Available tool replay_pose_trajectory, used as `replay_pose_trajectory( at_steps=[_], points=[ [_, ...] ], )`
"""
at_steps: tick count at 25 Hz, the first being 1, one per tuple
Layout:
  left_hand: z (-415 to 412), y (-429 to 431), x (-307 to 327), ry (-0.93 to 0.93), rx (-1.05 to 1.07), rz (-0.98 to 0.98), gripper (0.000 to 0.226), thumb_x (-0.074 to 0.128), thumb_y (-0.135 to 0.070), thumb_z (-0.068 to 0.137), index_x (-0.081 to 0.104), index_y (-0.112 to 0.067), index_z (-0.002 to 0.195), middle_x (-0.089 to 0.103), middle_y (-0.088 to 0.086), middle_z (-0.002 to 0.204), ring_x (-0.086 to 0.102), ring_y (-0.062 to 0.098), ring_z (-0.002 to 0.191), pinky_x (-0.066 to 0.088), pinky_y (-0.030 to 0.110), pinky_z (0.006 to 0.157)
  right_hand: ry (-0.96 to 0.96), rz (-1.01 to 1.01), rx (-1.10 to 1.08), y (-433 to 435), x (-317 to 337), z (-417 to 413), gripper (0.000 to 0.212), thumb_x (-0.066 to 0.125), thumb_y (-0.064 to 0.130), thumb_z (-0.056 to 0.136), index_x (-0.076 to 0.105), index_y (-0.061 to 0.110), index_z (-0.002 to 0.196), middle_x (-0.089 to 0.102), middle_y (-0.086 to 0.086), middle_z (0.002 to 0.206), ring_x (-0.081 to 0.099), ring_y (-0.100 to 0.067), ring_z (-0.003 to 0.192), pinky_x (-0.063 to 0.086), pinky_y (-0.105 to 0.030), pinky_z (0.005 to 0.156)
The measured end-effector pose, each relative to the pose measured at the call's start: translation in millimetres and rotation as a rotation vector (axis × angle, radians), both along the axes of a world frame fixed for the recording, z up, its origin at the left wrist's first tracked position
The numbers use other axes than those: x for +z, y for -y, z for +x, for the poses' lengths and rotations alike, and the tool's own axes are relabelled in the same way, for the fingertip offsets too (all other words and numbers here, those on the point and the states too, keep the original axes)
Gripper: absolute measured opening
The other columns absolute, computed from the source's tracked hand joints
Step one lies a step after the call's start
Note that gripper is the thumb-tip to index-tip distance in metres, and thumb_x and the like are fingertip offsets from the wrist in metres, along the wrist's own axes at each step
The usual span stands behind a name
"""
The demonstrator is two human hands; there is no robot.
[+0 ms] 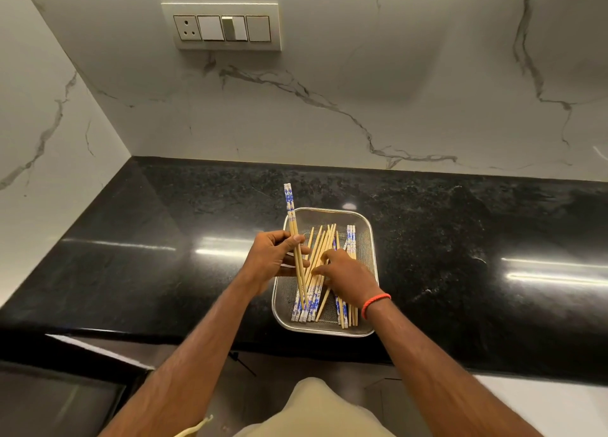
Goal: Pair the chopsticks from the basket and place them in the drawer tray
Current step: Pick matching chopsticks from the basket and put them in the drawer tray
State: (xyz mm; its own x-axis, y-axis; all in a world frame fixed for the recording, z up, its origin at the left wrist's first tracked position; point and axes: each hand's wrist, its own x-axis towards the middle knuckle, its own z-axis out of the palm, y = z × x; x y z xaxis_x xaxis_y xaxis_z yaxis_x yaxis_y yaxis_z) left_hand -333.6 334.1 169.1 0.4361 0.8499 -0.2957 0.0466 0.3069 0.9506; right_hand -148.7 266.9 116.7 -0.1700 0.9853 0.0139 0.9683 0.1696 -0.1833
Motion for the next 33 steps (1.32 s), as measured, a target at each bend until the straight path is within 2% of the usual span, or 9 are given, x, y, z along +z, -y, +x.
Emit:
replay_pose_trajectory(
  at_steps=[8, 11, 13, 17, 20, 24, 28, 30, 33],
  points=[
    [3.0, -0.5, -2.7, -0.035, -0.006, -0.025, 0.021, 0.061, -0.021, 0.099, 0.069, -0.002, 0.106, 0.079, 0.012, 0.091, 0.077, 0.028, 0.076, 0.061, 0.035, 0.061, 0.148, 0.100, 0.096, 0.4, 5.0, 4.8, 0.020, 0.064, 0.026, 0.093, 0.070, 0.024, 0.112, 0.065, 0.001, 0.115, 0.054, -0.015, 0.104, 0.051, -0.025, 0.070],
    [4.6, -0.2, -2.1, -0.041, -0.008, -0.032, 0.023, 0.061, -0.021, 0.100, 0.069, -0.001, 0.108, 0.078, 0.013, 0.092, 0.076, 0.029, 0.078, 0.062, 0.037, 0.063, 0.133, 0.112, 0.128, 0.8, 6.4, 10.4, 0.017, 0.065, 0.023, 0.092, 0.068, 0.022, 0.109, 0.064, 0.001, 0.119, 0.053, -0.016, 0.109, 0.054, -0.027, 0.072],
    [4.2, -0.9, -1.2, -0.041, -0.011, -0.036, 0.024, 0.060, -0.021, 0.100, 0.068, 0.000, 0.109, 0.078, 0.012, 0.091, 0.076, 0.028, 0.077, 0.062, 0.037, 0.063, 0.036, 0.115, 0.134, 0.5, 15.3, 14.1, 0.017, 0.066, 0.024, 0.092, 0.069, 0.023, 0.108, 0.066, 0.003, 0.117, 0.054, -0.014, 0.107, 0.055, -0.027, 0.075],
    [2.3, -2.2, 1.1, -0.003, 0.013, -0.071, 0.027, 0.058, -0.022, 0.101, 0.069, 0.002, 0.105, 0.079, 0.014, 0.089, 0.077, 0.027, 0.074, 0.060, 0.032, 0.056, -0.387, 0.299, -0.143, 7.5, 36.4, 28.4, 0.016, 0.078, 0.016, 0.081, 0.076, 0.021, 0.096, 0.069, 0.001, 0.090, 0.056, -0.011, 0.086, 0.055, -0.028, 0.068],
    [3.7, -4.5, 3.5, 0.064, 0.021, -0.101, 0.023, 0.057, -0.022, 0.102, 0.070, -0.002, 0.100, 0.078, 0.015, 0.089, 0.076, 0.031, 0.077, 0.061, 0.036, 0.058, -0.318, 0.329, -0.159, 14.6, 54.0, 36.6, 0.016, 0.079, 0.014, 0.080, 0.076, 0.020, 0.095, 0.065, -0.001, 0.086, 0.055, -0.010, 0.079, 0.053, -0.025, 0.062],
    [8.2, -6.3, 4.9, 0.122, 0.005, -0.094, 0.020, 0.058, -0.021, 0.101, 0.069, -0.004, 0.100, 0.078, 0.015, 0.090, 0.077, 0.033, 0.083, 0.063, 0.043, 0.066, -0.114, 0.354, -0.258, 18.6, 70.6, 40.9, 0.015, 0.078, 0.019, 0.081, 0.075, 0.022, 0.096, 0.063, -0.003, 0.082, 0.058, -0.013, 0.068, 0.056, -0.030, 0.056],
    [9.2, -9.0, 3.4, 0.152, 0.069, -0.081, 0.020, 0.057, -0.020, 0.101, 0.068, -0.004, 0.101, 0.078, 0.016, 0.094, 0.075, 0.035, 0.088, 0.064, 0.049, 0.074, -0.197, 0.405, -0.501, 18.7, 76.0, 38.2, 0.013, 0.076, 0.023, 0.086, 0.072, 0.023, 0.099, 0.065, 0.001, 0.075, 0.056, -0.011, 0.066, 0.056, -0.031, 0.057],
    [10.2, -9.1, 2.0, 0.157, 0.067, -0.093, 0.019, 0.058, -0.020, 0.101, 0.069, -0.004, 0.100, 0.078, 0.017, 0.097, 0.075, 0.036, 0.090, 0.063, 0.051, 0.078, -0.399, 0.348, -0.590, 16.8, 75.4, 31.7, 0.020, 0.075, 0.024, 0.086, 0.070, 0.023, 0.106, 0.068, 0.009, 0.082, 0.063, -0.007, 0.071, 0.056, -0.027, 0.065],
    [16.9, -4.1, 1.8, 0.133, -0.027, -0.090, 0.021, 0.058, -0.021, 0.101, 0.070, -0.004, 0.103, 0.079, 0.015, 0.098, 0.076, 0.032, 0.090, 0.064, 0.047, 0.079, -0.930, 0.240, -0.656, 15.1, 74.5, 12.3, 0.030, 0.078, 0.017, 0.083, 0.069, 0.017, 0.112, 0.074, 0.006, 0.085, 0.072, -0.006, 0.075, 0.057, -0.018, 0.070]
  ],
)
